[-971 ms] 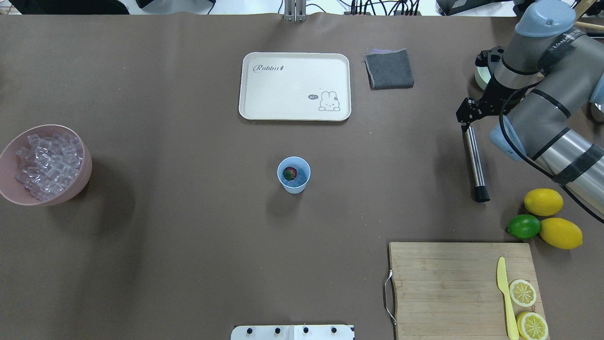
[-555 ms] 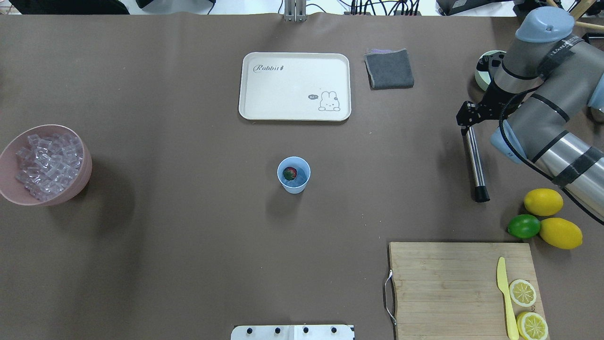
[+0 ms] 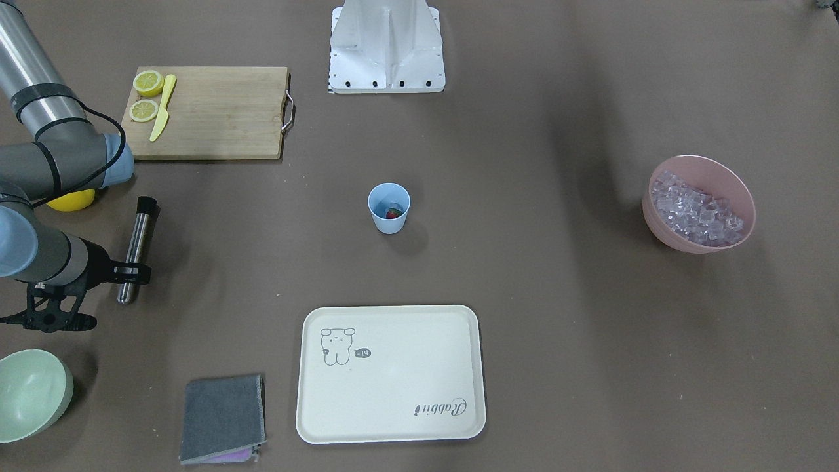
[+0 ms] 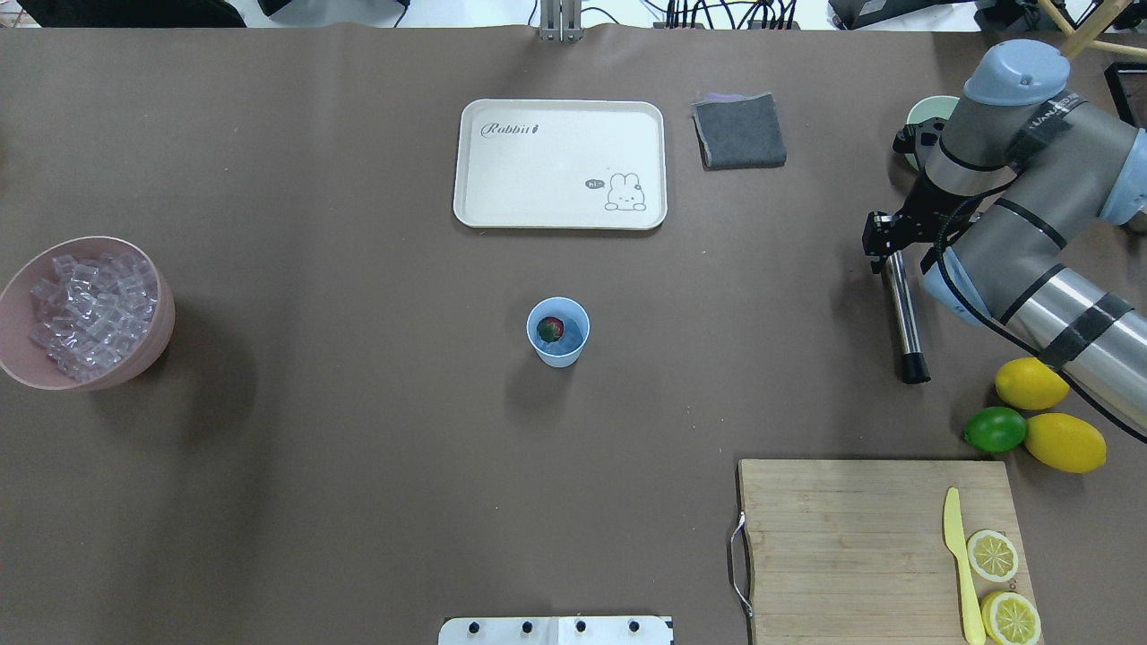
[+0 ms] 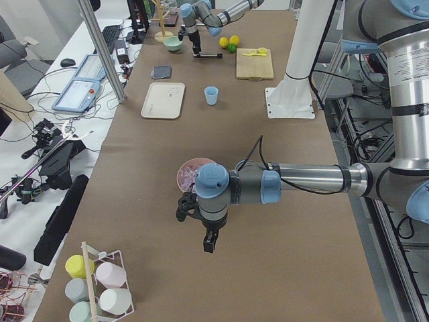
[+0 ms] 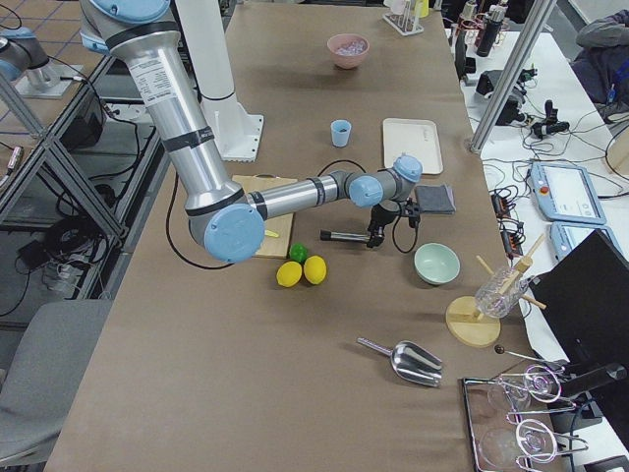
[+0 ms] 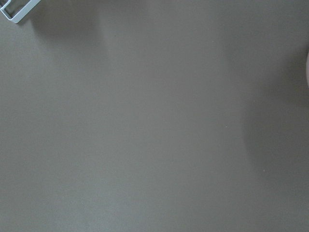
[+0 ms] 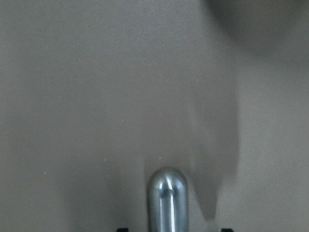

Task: Mash ice and strawberries in cup
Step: 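Grasp the top of the steel muddler with the right gripper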

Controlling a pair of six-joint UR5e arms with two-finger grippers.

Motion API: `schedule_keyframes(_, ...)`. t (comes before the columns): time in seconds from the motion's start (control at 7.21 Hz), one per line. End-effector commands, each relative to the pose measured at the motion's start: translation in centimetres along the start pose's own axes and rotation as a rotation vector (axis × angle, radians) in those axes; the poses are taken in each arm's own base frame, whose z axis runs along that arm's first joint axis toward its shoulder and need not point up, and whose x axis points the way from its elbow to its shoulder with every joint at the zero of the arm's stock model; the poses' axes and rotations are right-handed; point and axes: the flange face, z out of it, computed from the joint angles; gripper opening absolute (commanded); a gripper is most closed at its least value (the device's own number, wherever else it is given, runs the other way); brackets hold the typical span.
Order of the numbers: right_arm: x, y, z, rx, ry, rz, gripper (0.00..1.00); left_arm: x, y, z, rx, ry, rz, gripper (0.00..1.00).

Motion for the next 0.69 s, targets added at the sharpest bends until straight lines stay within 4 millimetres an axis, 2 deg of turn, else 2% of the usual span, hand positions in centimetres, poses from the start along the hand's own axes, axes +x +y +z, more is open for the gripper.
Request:
schedule_keyframes(0.0, -1.05, 0.57, 0.56, -0.007, -0.001, -0.005, 0.60, 0.01, 0.00, 0.02, 0.000, 0.000, 0.000, 0.99)
schedule_keyframes(0.14, -1.04, 0.57, 0.57, -0.006, 0.000, -0.006, 0.51, -0.04, 0.02, 0.08, -0.002, 0.000, -0.001, 0.99)
schedule_keyframes(0.28, -0.86, 0.56, 0.74, -0.008, 0.002, -0.004, 0.32, -0.04, 0.02, 0.08, -0.002, 0.000, -0.001, 0.99)
schedule_keyframes(0.42, -0.86, 0.62, 0.70, -0.007, 0.002, -0.007, 0.04, -0.04, 0.02, 0.08, -0.002, 0.000, -0.002, 0.99)
schedule_keyframes(0.55, -1.38, 0.66, 0.50, -0.003, -0.003, -0.025, 0.00, -0.04, 0.02, 0.08, -0.002, 0.000, -0.002, 0.99)
